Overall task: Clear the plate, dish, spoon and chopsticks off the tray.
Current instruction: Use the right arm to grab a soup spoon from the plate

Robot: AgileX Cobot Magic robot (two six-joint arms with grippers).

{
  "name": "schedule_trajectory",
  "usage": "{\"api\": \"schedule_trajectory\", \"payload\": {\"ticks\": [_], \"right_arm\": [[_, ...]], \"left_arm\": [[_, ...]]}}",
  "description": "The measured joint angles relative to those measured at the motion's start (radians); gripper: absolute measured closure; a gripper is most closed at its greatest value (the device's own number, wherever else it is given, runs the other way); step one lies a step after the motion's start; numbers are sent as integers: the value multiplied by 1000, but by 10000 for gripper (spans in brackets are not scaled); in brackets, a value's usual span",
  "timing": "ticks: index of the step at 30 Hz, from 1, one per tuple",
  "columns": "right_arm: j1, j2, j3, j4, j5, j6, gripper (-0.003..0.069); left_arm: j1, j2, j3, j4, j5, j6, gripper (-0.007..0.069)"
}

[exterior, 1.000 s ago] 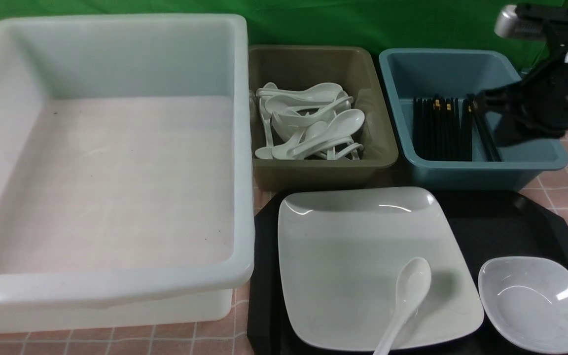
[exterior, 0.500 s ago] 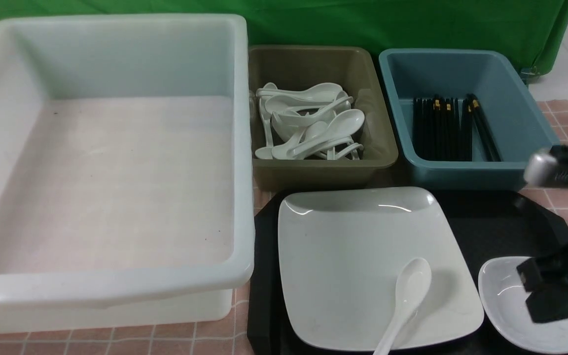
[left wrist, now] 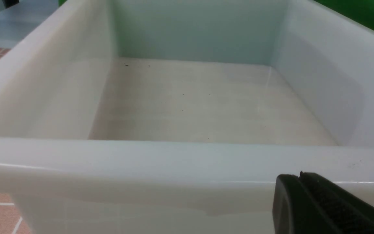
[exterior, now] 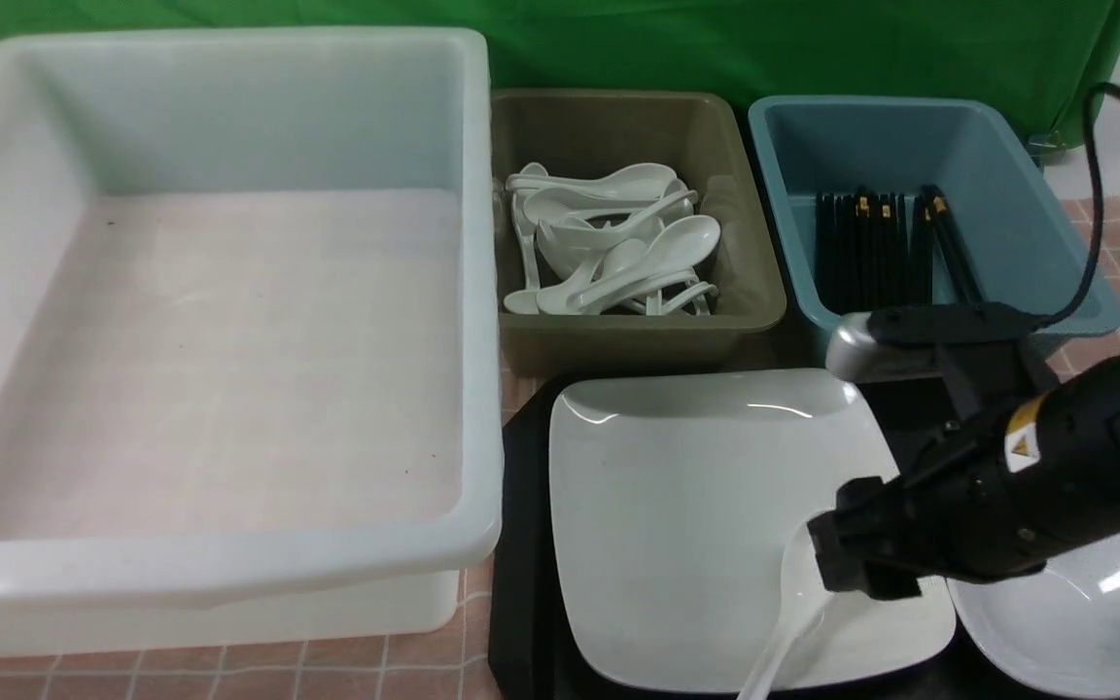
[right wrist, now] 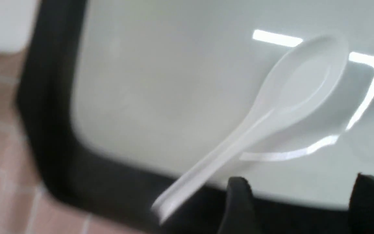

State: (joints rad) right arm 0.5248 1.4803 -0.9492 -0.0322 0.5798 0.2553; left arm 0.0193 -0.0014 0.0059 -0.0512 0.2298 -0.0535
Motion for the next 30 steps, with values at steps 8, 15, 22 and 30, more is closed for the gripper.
{"api": "schedule_trajectory", "payload": {"ticks": [8,15,22,30], "right_arm": [[-73,193,0,-55,-190,21,151],[-73,272,0,-52,-256,21,249],[-73,264,-1,-43,-260,14,564],[-73,159,-99,-46,-113,-16,562]], "left_arm": [[0,0,0,0,0,-1,620],[0,0,0,0,0,-1,620],[0,0,0,0,0,-1,620],[0,0,0,0,0,-1,620]]}}
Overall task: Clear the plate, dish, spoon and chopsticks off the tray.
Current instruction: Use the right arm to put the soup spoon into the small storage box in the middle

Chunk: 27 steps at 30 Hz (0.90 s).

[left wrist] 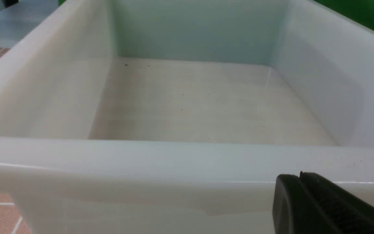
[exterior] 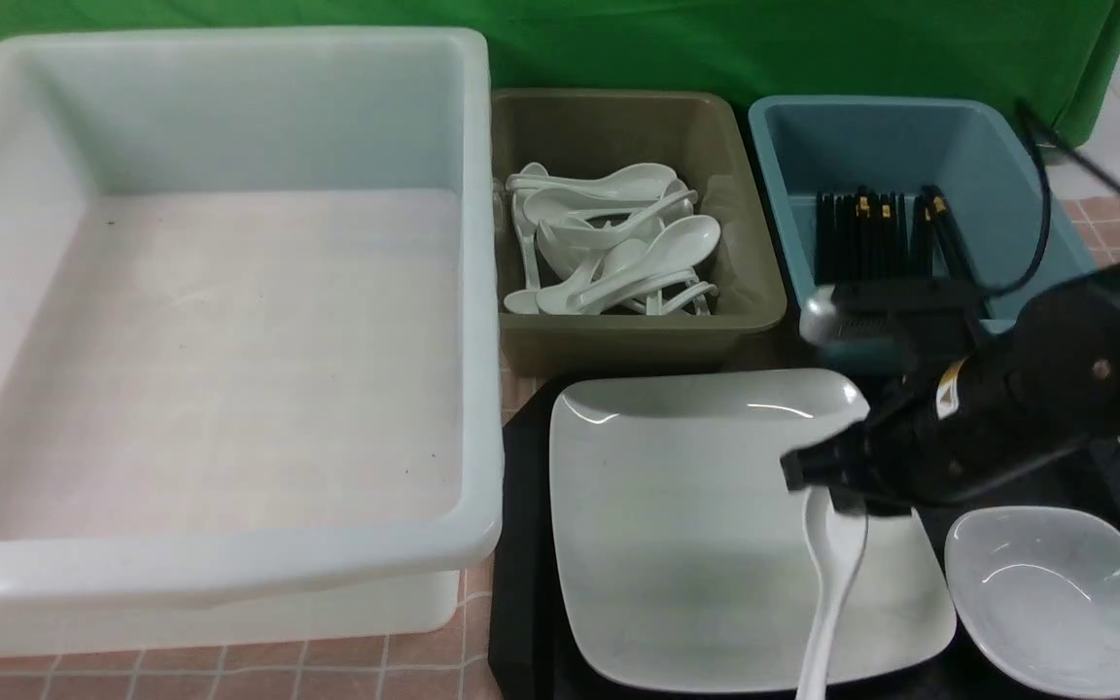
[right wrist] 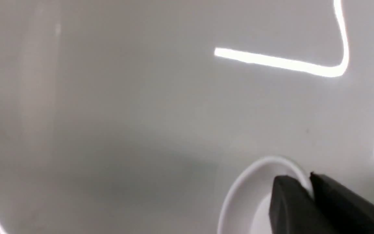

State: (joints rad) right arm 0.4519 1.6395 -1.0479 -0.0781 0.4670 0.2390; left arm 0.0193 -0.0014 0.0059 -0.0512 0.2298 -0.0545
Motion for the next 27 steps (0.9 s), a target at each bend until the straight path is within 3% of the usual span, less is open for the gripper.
{"api": "schedule_trajectory", "payload": {"ticks": [6,14,18,19,21,22,24,27], "right_arm": [[0,-36,-242,-1,-35,-48,562],[0,147,-422,-1,-638,-100,559],[-9,297,-447,1,-848,-142,445],[-10,303,-447,1,-852,-144,435],[-22,356,-459,1,-865,-146,337],[-37,383,-461,2,-823,-105,249],[-47,382,-461,2,-723,-22,213],[-51,344,-463,2,-597,23,232]], "left_arm": [[0,0,0,0,0,1,620],[0,0,0,0,0,1,620],[0,0,0,0,0,1,620],[0,0,0,0,0,1,620],[0,0,0,0,0,1,620],[0,0,0,0,0,1,620],[0,0,0,0,0,1,620],[0,0,0,0,0,1,620]]}}
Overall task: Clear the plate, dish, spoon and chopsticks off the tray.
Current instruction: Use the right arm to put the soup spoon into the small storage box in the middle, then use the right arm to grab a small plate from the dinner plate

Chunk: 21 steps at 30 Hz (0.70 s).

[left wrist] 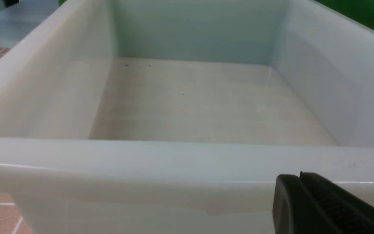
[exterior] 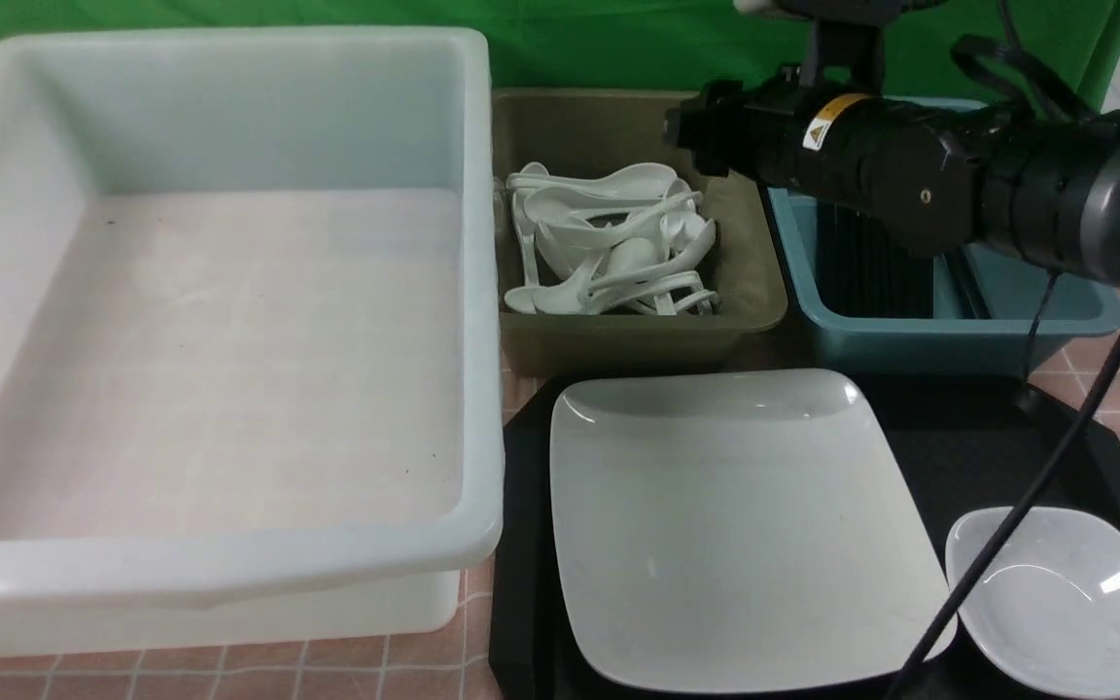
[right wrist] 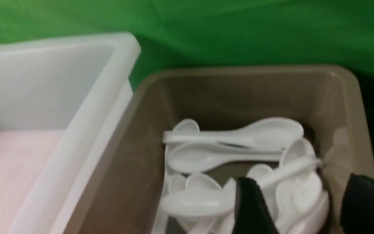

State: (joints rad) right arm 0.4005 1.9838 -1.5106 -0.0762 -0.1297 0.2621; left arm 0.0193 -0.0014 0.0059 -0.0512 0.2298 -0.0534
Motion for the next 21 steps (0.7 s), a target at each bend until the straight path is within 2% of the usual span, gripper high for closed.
{"api": "schedule_trajectory", "payload": {"ticks": [1,5,7,8,10,14,18,20,21], "right_arm": [[0,-23,0,0,50,-1,265],[1,-237,-8,0,400,-78,529],[1,-353,-11,-1,602,-138,615],[1,-353,-12,-1,602,-144,615],[1,-499,-17,-3,933,-202,629],[1,-619,26,-4,1246,-222,629],[1,-683,180,-4,1259,-222,608],[1,-693,286,-4,1258,-223,567],[1,-693,339,-4,1258,-225,523]], "left_arm": [[0,0,0,0,0,0,620],[0,0,0,0,0,-1,620],[0,0,0,0,0,-1,620],[0,0,0,0,0,-1,620],[0,0,0,0,0,-2,620],[0,0,0,0,0,-2,620],[0,0,0,0,0,-2,620],[0,0,0,0,0,-2,620],[0,0,0,0,0,-2,620]]}}
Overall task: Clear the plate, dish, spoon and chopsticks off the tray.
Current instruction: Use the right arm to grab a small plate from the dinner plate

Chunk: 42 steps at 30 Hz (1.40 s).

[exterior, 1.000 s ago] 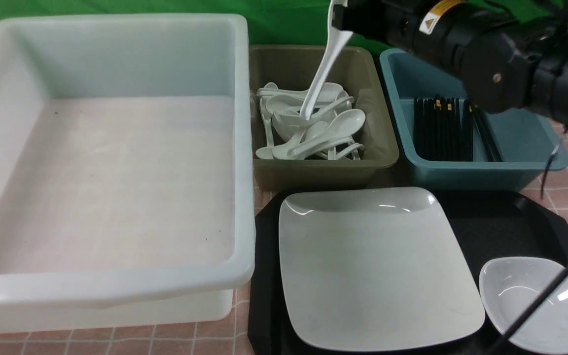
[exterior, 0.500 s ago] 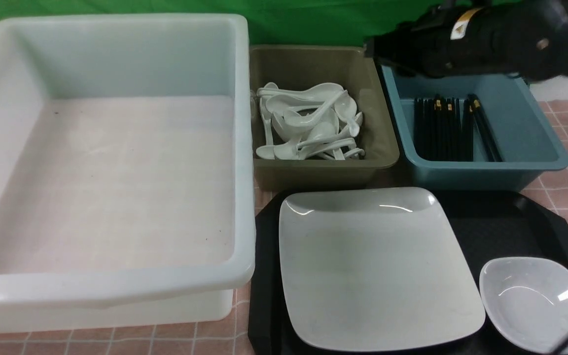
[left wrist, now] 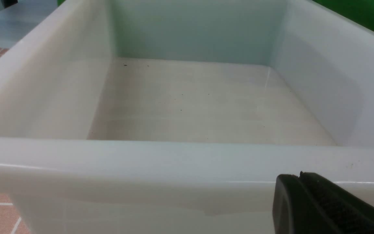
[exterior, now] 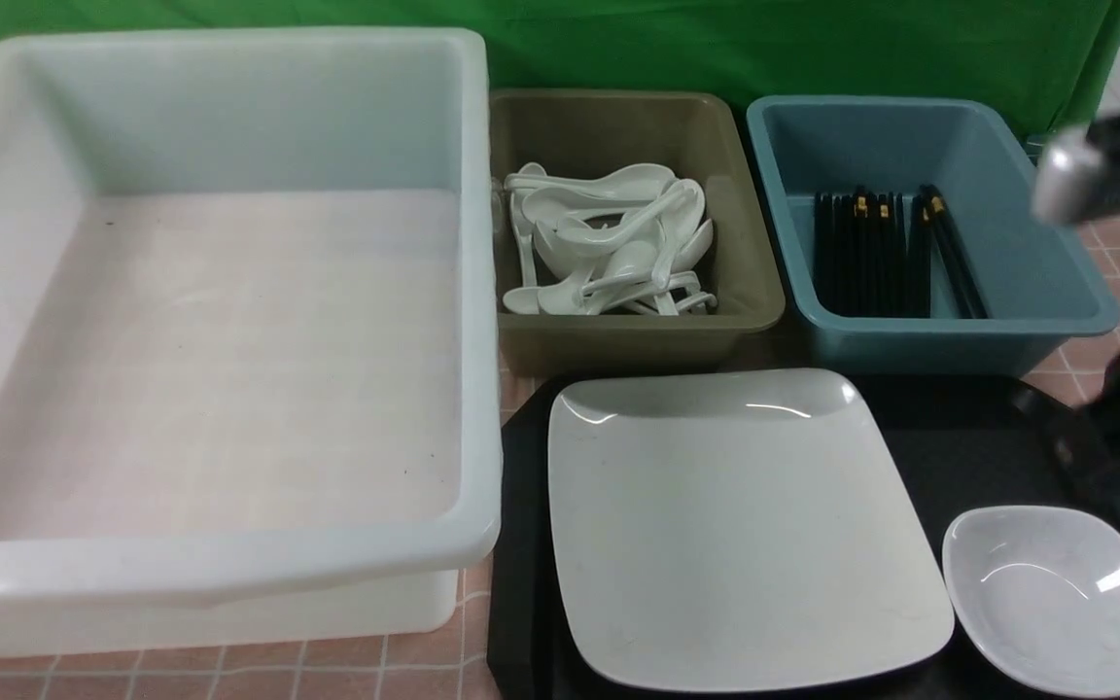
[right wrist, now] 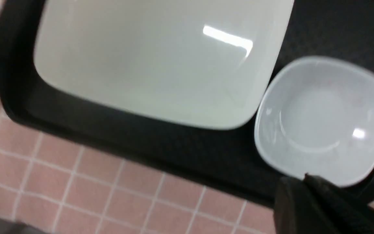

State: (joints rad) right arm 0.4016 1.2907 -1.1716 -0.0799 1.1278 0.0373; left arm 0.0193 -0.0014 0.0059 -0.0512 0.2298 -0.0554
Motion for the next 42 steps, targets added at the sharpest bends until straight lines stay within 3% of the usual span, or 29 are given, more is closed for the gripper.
{"api": "schedule_trajectory", "payload": {"ticks": [4,7,14,18,28,31,35,38,42], "right_arm": [[0,19,178,0,-10,-21,335],[0,54,258,-1,-78,-76,237],[0,162,275,-7,-279,-296,204],[0,244,275,-36,-309,-361,204],[0,354,277,-193,-379,-351,208],[0,359,277,-196,-403,-326,277],[0,359,279,-196,-416,-318,447],[0,359,279,-198,-431,-316,501],[0,359,279,-199,-430,-310,501]], "left_arm": [[0,0,0,0,0,0,620],[0,0,0,0,0,0,620],[0,0,0,0,0,2,620],[0,0,0,0,0,2,620],[0,0,0,0,0,2,620],[0,0,0,0,0,2,620],[0,0,0,0,0,2,620],[0,0,0,0,0,1,620],[0,0,0,0,0,0,620]]}}
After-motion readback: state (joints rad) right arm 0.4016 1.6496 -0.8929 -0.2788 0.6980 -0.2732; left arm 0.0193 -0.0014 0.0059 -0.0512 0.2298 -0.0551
